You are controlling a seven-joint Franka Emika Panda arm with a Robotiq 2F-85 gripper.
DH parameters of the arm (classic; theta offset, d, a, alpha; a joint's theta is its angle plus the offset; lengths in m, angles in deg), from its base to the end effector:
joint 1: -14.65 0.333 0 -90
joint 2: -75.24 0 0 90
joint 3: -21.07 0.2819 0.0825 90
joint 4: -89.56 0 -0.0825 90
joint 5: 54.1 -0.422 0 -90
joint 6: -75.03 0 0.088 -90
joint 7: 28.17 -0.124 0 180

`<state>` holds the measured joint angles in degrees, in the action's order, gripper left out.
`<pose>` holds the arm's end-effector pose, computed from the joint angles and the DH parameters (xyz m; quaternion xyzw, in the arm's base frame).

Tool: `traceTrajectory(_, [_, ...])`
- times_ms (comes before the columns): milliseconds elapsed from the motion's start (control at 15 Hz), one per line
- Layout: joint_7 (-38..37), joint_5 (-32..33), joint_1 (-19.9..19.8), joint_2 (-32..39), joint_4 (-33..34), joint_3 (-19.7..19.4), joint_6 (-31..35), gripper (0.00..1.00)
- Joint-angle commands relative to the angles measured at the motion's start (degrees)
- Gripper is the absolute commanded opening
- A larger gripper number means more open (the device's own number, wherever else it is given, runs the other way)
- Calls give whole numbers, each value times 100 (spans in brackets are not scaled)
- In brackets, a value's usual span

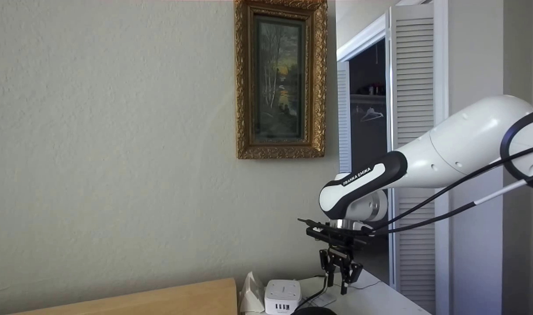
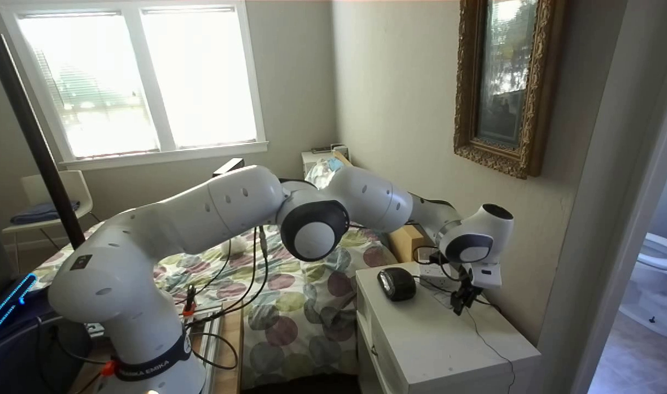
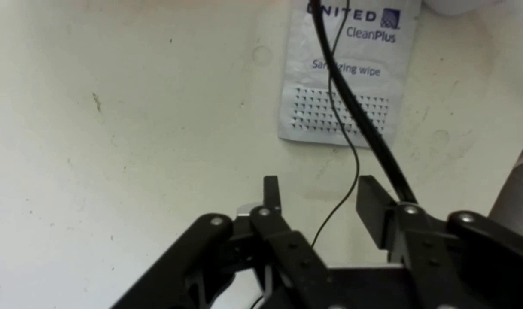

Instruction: Move the cable on the cabinet

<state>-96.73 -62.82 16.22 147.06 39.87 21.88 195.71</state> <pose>0.7822 0.0378 0.0679 -0.8108 0.5809 0.0475 0.0544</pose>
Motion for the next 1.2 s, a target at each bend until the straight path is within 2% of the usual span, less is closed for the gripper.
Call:
traceTrajectory(0, [131, -191, -55, 299, 525, 89, -190, 22])
traceTrajectory(67, [125, -183, -51, 322, 565, 88, -183, 12])
traceTrajectory(133, [120, -166, -42, 333, 595, 77, -176, 7])
traceTrajectory(333, [170, -113, -12, 308, 628, 54, -148, 8])
traceTrajectory(400, [190, -110, -3, 286, 628, 54, -128, 16])
traceTrajectory(467, [185, -36, -19, 222, 564, 109, -91, 3])
traceTrajectory(533, [187, -30, -9, 205, 573, 104, -106, 6])
traceTrajectory(667, [144, 30, 48, 129, 521, 44, -101, 0])
traceTrajectory(1133, [-150, 146, 386, -370, 70, -191, 10, 0])
